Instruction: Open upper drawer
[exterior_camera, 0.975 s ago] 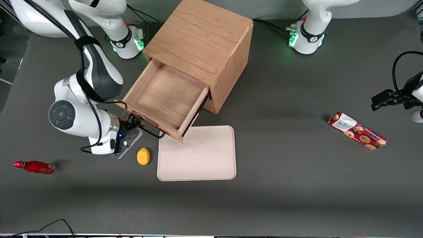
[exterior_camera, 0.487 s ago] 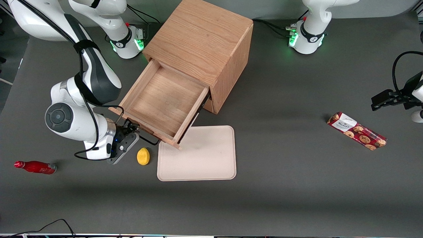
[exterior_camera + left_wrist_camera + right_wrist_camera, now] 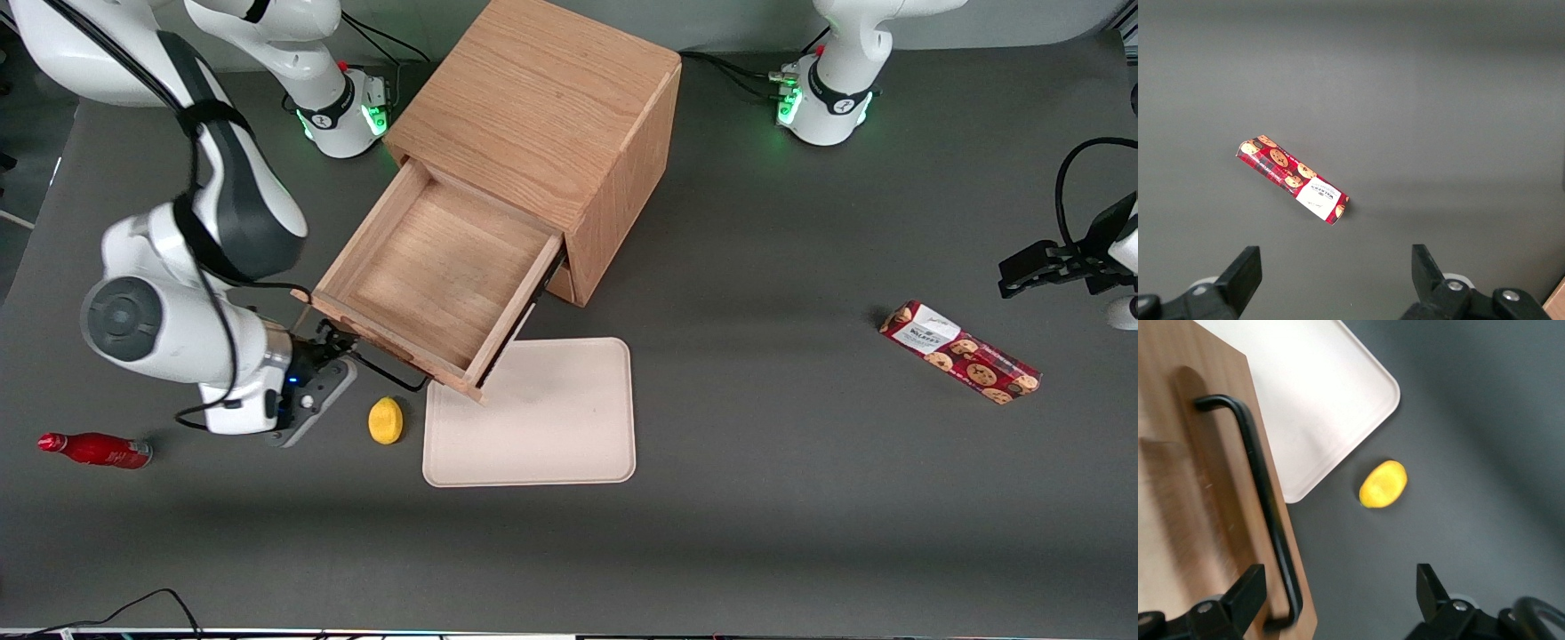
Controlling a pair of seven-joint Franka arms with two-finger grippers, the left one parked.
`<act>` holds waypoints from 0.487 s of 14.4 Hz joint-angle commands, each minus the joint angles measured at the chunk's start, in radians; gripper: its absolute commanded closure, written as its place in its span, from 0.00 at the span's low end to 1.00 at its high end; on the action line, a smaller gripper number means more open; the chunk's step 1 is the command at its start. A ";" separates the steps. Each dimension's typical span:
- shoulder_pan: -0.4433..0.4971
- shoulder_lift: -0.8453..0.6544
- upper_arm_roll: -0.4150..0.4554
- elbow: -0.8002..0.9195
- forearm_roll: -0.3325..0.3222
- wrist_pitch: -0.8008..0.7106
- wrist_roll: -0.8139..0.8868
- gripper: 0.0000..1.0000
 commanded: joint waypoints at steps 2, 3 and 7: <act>-0.045 -0.144 -0.004 0.036 -0.022 -0.103 0.018 0.00; -0.060 -0.173 -0.003 0.034 -0.022 -0.115 0.066 0.00; -0.115 -0.272 0.002 0.033 -0.017 -0.248 0.568 0.00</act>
